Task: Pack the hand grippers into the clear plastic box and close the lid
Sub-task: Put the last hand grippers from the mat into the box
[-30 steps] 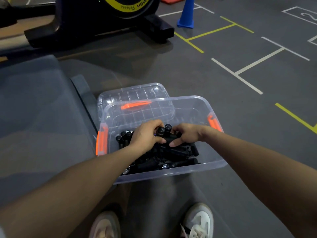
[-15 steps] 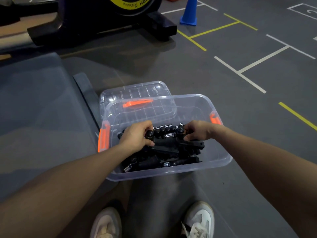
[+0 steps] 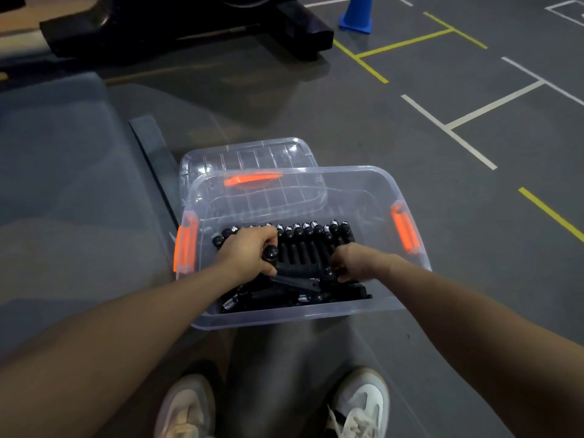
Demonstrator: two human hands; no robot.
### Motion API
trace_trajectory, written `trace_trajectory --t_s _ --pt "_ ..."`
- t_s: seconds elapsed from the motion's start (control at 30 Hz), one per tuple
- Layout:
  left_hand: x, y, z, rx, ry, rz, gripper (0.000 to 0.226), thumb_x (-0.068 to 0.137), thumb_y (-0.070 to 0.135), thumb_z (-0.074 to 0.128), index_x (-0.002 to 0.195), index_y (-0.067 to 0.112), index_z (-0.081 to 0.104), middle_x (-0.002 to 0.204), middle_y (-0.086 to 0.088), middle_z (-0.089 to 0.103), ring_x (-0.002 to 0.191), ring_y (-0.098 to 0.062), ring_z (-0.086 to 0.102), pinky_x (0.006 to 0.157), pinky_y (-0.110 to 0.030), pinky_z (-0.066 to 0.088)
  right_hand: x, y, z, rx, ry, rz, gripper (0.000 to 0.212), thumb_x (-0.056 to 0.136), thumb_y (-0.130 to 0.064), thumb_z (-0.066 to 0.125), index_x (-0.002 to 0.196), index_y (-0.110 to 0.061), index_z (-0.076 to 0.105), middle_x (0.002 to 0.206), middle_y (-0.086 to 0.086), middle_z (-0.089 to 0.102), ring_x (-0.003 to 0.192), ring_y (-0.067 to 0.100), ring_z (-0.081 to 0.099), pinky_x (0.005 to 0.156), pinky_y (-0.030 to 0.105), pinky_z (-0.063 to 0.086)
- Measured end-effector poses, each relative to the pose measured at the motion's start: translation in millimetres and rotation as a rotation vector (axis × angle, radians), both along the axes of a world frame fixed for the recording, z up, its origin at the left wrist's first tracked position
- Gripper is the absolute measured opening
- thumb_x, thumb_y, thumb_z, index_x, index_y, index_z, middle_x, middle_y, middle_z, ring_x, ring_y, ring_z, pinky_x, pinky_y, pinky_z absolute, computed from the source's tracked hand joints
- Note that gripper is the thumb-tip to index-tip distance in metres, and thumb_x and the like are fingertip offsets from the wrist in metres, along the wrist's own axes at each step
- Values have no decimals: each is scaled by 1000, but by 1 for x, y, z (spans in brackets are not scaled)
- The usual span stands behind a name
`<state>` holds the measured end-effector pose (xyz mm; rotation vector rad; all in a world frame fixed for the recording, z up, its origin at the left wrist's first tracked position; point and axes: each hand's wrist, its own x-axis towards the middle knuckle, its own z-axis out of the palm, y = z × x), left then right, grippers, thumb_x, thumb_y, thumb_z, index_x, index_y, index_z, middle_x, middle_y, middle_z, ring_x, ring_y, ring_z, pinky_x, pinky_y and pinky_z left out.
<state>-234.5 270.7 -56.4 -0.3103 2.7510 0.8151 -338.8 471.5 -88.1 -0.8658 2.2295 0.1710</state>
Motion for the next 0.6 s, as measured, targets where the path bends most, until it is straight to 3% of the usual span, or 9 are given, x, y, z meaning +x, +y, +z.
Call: trace_trajectory --t_s 0.13,0.2,0.27,0.4,0.5,0.6 --pt "-2 -2 -5 18 -3 20 45 59 18 85 78 23 45 65 12 44 76 -19 48 65 -27 35 -4 0 -5 -54 21 -66 31 84 -2 57 112 -10 68 116 12 68 110 28 62 89 26 46" --pt "-2 -3 -7 58 -10 48 44 59 13 85 78 21 46 64 11 44 73 -20 50 65 -32 45 -7 -5 0 -134 44 -141 30 83 2 52 105 -8 70 107 13 71 104 29 66 82 24 47" --pt "-1 -4 -6 103 -20 84 42 59 9 84 79 19 49 64 9 45 69 -21 51 69 -41 53 -8 -15 7 -274 51 -234 30 85 2 51 105 -9 70 102 9 72 99 24 66 84 23 47" --pt "2 -8 1 109 -8 126 42 59 11 84 78 20 48 65 9 47 71 -18 49 63 -29 42 4 -45 33 -490 -236 -345 34 89 5 50 121 -2 62 114 13 67 97 11 56 93 20 42" --pt "6 -12 5 172 -6 187 42 60 8 84 72 21 46 63 6 47 64 -18 48 53 -25 39 12 -64 51 -470 -319 -285 37 87 3 53 122 -3 62 122 15 65 106 19 60 104 27 42" --pt "12 -17 10 277 17 244 42 61 4 84 77 16 47 60 3 45 57 -17 45 48 -24 35 21 -76 64 -359 -247 -84 37 84 -11 65 120 -12 65 111 6 68 95 13 57 92 22 44"
